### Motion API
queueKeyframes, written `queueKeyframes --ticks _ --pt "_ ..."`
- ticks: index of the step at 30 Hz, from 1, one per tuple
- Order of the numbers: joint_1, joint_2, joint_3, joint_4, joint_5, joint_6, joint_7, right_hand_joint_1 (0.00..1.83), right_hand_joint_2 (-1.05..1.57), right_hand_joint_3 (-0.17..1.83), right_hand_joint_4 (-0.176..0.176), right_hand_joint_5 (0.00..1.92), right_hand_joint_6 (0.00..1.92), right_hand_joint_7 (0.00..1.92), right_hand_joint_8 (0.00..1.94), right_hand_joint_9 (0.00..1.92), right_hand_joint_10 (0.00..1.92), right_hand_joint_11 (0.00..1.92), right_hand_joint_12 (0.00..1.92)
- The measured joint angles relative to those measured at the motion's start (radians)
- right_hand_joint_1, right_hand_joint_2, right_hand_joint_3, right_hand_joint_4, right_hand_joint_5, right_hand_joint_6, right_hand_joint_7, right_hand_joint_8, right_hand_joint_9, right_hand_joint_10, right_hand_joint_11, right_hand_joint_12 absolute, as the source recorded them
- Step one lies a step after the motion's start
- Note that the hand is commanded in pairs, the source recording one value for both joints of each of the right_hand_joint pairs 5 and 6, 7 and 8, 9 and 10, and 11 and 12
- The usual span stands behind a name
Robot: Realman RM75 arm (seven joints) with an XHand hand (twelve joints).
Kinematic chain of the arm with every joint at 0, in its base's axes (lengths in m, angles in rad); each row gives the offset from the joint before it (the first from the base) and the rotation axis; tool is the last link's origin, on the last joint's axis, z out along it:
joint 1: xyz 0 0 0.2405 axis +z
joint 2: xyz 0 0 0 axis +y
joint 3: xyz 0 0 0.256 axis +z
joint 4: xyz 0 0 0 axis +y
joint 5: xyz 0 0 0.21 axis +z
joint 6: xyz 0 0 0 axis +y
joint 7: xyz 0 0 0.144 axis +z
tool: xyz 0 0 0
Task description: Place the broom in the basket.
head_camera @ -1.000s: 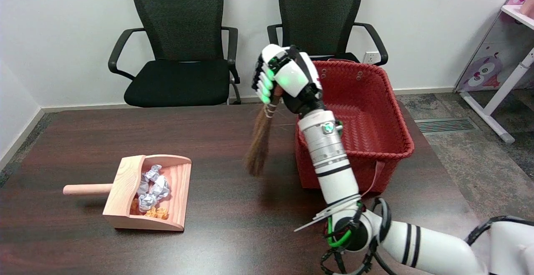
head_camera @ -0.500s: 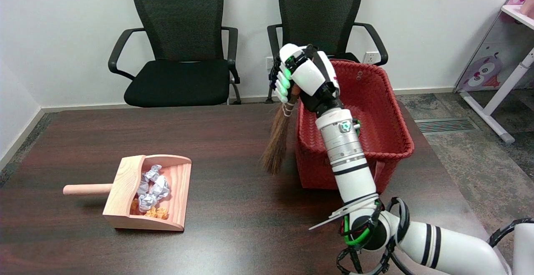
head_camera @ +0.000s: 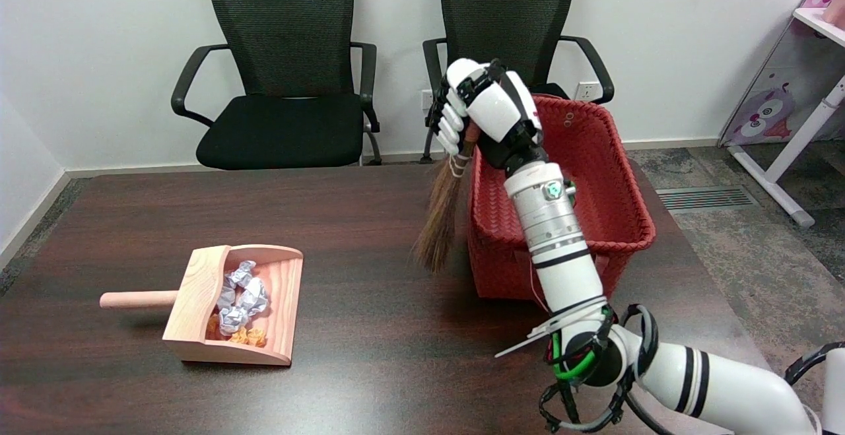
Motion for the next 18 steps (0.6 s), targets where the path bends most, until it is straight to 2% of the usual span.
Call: queueKeyframes --ticks 4,9,18 --pt "0.004 0.019 0.029 -0.033 0.004 0.046 0.005 0.69 1.53 1.63 0.012 1.92 1.92 1.92 1.92 1.92 1.92 1.92 1.92" --pt "0.026 0.070 0.103 -0.099 0.032 0.156 0.007 0.68 1.54 1.63 0.013 1.92 1.92 1.92 1.92 1.92 1.92 1.92 1.92" --pt "0.124 0.260 0.229 -0.204 0.238 0.320 0.002 0.70 1.52 1.62 0.013 1.92 1.92 1.92 1.92 1.92 1.92 1.92 1.92"
